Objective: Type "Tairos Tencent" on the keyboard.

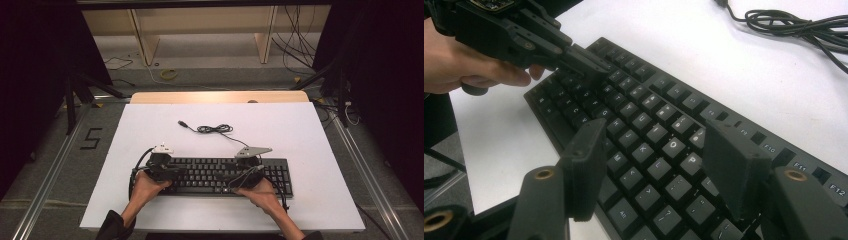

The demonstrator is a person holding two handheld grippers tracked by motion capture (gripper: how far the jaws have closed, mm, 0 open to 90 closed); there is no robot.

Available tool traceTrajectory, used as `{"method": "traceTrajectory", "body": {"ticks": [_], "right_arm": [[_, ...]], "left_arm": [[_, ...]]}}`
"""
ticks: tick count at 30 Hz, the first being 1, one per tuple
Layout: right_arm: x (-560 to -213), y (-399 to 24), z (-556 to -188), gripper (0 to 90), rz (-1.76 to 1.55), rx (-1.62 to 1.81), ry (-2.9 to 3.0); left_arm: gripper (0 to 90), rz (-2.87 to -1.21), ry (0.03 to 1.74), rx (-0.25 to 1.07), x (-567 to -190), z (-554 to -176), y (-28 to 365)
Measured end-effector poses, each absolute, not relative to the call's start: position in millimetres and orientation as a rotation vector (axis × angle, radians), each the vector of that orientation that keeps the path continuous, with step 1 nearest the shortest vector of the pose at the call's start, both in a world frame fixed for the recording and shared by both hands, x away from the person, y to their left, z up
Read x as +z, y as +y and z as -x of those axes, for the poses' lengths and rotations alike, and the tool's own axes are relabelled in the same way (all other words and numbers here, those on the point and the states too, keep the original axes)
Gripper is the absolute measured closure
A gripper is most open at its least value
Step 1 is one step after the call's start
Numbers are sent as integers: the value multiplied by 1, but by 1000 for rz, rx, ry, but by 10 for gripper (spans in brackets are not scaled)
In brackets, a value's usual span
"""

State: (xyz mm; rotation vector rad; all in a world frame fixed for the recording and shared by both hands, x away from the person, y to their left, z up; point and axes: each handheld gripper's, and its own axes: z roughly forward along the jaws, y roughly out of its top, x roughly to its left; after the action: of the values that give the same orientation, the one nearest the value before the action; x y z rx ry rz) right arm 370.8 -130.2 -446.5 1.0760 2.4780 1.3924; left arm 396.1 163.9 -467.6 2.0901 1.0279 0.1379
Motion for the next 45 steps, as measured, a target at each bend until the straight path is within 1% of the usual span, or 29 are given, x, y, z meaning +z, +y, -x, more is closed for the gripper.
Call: {"method": "traceTrajectory", "body": {"ticks": [7, 11, 22, 33, 37, 45], "right_arm": [[-447, -132, -369, 395, -1063, 1407, 2461], [-447, -132, -368, 380, -1059, 1411, 2459], [-446, -133, -367, 375, -1060, 1415, 2458], [-446, -134, -366, 377, -1058, 1416, 2456], [-445, -134, -367, 377, -1062, 1418, 2453], [-446, -133, -367, 376, -1066, 1413, 2454]], "left_arm": [[887, -2108, 1026, 129, -469, -399, 161], [889, -2127, 1023, 134, -471, -401, 158], [891, -2157, 1039, 135, -474, -402, 156], [889, -2116, 1043, 142, -469, -400, 157], [841, -2080, 1037, 124, -462, -398, 161], [697, -2042, 1027, 75, -458, -397, 163]]}}
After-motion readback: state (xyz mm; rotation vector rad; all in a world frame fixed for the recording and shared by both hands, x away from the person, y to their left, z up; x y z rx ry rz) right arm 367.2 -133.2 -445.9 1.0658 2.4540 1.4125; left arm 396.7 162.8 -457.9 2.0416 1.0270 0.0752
